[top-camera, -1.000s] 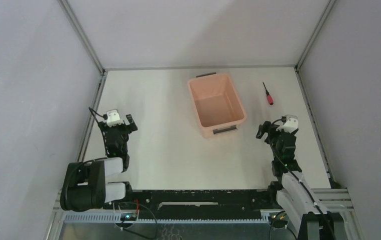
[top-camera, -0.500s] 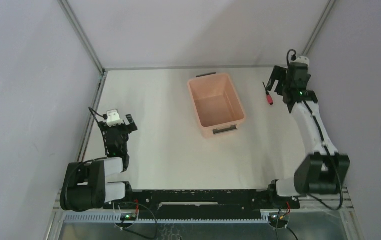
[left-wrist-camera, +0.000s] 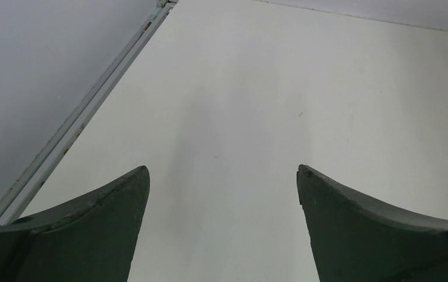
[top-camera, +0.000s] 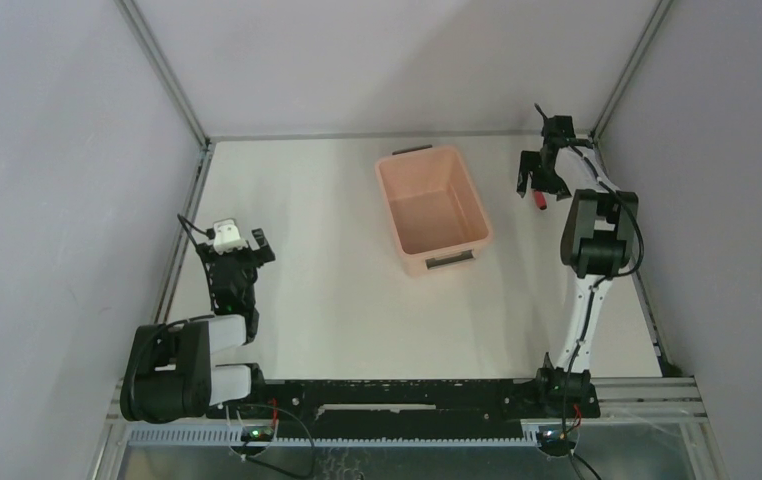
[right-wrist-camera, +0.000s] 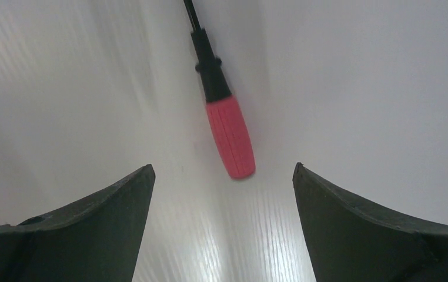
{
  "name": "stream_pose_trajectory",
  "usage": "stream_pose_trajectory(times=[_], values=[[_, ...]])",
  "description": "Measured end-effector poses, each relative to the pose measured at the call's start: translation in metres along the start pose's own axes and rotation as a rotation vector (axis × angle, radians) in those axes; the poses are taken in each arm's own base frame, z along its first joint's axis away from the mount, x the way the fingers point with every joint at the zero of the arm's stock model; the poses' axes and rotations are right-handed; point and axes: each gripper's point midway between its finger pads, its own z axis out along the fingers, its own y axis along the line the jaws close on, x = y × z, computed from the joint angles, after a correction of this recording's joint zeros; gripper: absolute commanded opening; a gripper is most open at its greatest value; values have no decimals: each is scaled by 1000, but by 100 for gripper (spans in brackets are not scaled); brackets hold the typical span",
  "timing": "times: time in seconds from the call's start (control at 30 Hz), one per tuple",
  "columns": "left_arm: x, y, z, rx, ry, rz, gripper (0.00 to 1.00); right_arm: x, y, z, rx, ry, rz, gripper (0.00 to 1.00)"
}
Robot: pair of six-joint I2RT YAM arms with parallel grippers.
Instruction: Put the screwdriver in the bin
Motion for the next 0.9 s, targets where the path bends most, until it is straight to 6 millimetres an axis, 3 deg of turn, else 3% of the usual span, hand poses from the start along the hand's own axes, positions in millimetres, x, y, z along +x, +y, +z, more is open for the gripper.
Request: stream_pose_trajectory(times=[0.13,0.2,0.33,0.43,0.7,0.83,0.9], values=[[0,0,0,0,0,0,100,-7,3,26,-7,24,-29,82],[0,0,0,0,0,0,100,-9,2,36,-6,35,-37,66],[0,0,0,0,0,0,100,-10,0,47,-26,55,-35,15],[0,0,0,0,0,0,100,-9,-3,47,-35,71,-27,1],[0,0,0,0,0,0,100,3,-6,30,-43,149,-20,3],[0,0,0,0,0,0,100,2,-4,-10,-36,163,-23,2],[0,0,0,0,0,0,100,-11,-4,-47,-25,119,-19,2]])
